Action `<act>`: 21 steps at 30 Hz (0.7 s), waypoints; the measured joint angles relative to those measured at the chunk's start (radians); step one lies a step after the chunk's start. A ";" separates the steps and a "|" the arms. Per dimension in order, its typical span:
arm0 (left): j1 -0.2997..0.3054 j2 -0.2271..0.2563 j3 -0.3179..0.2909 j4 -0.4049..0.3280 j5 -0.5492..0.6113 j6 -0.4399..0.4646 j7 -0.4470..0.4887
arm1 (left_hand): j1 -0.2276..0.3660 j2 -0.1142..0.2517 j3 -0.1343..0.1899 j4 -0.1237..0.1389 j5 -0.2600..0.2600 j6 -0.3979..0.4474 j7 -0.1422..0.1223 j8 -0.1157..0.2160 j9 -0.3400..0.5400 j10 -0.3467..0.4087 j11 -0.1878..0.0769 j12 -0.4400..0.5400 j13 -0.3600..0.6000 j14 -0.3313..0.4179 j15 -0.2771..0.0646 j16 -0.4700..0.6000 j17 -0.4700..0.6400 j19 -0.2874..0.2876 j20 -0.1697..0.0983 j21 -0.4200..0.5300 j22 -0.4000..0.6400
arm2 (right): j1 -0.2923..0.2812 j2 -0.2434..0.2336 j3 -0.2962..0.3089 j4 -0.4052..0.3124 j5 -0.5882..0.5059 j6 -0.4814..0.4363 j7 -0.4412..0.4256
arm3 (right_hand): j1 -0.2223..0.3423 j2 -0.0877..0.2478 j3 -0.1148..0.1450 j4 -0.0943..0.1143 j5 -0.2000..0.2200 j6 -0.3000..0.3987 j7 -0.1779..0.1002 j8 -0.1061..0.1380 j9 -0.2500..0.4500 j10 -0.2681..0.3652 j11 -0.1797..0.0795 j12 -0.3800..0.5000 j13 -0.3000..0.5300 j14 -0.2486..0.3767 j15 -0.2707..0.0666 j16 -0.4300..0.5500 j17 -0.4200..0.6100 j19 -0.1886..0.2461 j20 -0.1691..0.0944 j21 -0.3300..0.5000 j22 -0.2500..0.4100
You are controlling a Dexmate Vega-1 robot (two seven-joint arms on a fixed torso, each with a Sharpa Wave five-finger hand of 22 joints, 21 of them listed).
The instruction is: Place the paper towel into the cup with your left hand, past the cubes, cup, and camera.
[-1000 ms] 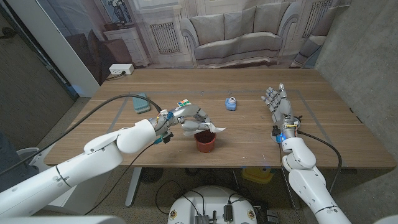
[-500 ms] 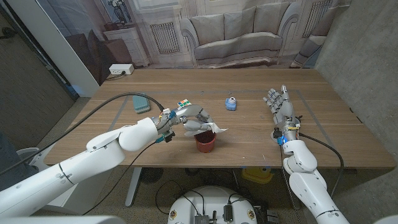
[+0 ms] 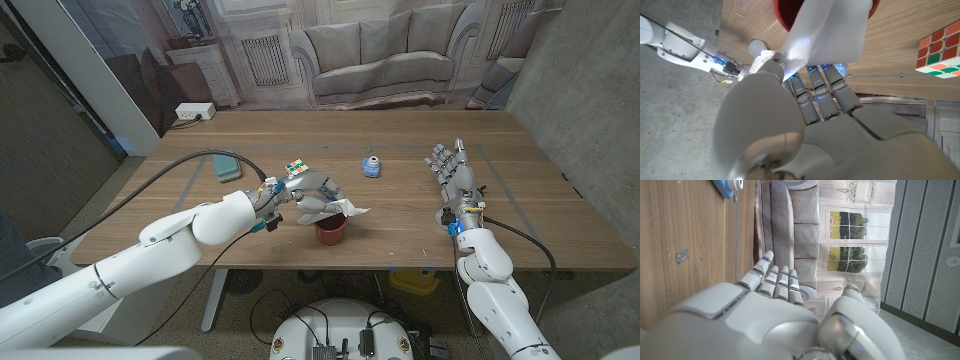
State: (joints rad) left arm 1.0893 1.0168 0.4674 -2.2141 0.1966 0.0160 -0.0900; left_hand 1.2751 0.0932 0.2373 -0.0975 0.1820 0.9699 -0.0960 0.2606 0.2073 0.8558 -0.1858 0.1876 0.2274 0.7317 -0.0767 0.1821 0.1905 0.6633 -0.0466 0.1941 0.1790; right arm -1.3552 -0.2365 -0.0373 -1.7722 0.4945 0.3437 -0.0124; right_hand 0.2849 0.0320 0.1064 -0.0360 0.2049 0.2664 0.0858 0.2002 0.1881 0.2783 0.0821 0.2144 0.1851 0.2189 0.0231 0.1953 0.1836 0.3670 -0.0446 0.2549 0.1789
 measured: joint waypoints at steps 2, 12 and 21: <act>0.008 0.005 -0.005 -0.006 0.000 0.006 0.005 | 0.000 0.000 0.000 0.000 0.000 -0.007 0.001 0.000 0.000 -0.001 -0.001 0.000 0.000 0.000 0.000 0.000 0.000 -0.004 -0.004 0.000 0.000 | -0.002 0.000 0.000 -0.002 0.000 0.000 0.000 | 0.000 0.000 0.000 0.000 0.000 0.000 0.000 0.000 0.000 0.000 0.000 0.000 0.000 0.000 0.000 0.000 0.000 0.000 0.000 0.000 0.000; 0.041 0.026 -0.026 -0.031 0.000 0.037 0.024 | -0.007 0.007 0.000 0.000 0.000 -0.033 0.002 -0.008 0.000 -0.045 0.002 0.000 0.000 -0.043 0.012 0.000 0.002 -0.034 0.006 0.000 0.000 | -0.006 -0.002 0.000 -0.009 -0.003 -0.002 0.000 | 0.000 0.000 0.000 0.000 0.000 0.000 0.000 0.000 0.000 0.000 0.000 0.000 0.000 0.000 0.000 0.000 0.000 0.000 0.000 -0.004 0.000; 0.045 0.033 -0.029 -0.040 0.000 0.054 0.026 | -0.019 -0.005 -0.001 0.001 0.000 -0.127 -0.001 -0.049 -0.003 -0.136 0.007 -0.007 -0.005 -0.136 0.020 -0.005 0.003 -0.091 0.021 0.000 -0.001 | -0.009 -0.002 0.000 -0.012 -0.004 -0.004 -0.001 | 0.000 0.000 0.000 0.000 0.000 0.000 0.000 0.000 0.000 0.000 0.000 0.000 0.000 0.000 0.000 0.000 0.000 0.000 0.000 -0.004 0.000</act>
State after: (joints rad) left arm 1.1346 1.0496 0.4389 -2.2541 0.1964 0.0701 -0.0637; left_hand 1.2563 0.0878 0.2358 -0.0961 0.1820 0.8430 -0.0966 0.2119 0.2044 0.7193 -0.1784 0.1807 0.2228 0.5957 -0.0571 0.1773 0.1934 0.5720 -0.0255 0.1941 0.1784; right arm -1.3645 -0.2388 -0.0372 -1.7844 0.4904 0.3394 -0.0134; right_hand 0.2849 0.0320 0.1064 -0.0360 0.2049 0.2664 0.0858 0.2003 0.1881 0.2783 0.0820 0.2144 0.1851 0.2189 0.0231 0.1953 0.1836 0.3669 -0.0445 0.2512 0.1789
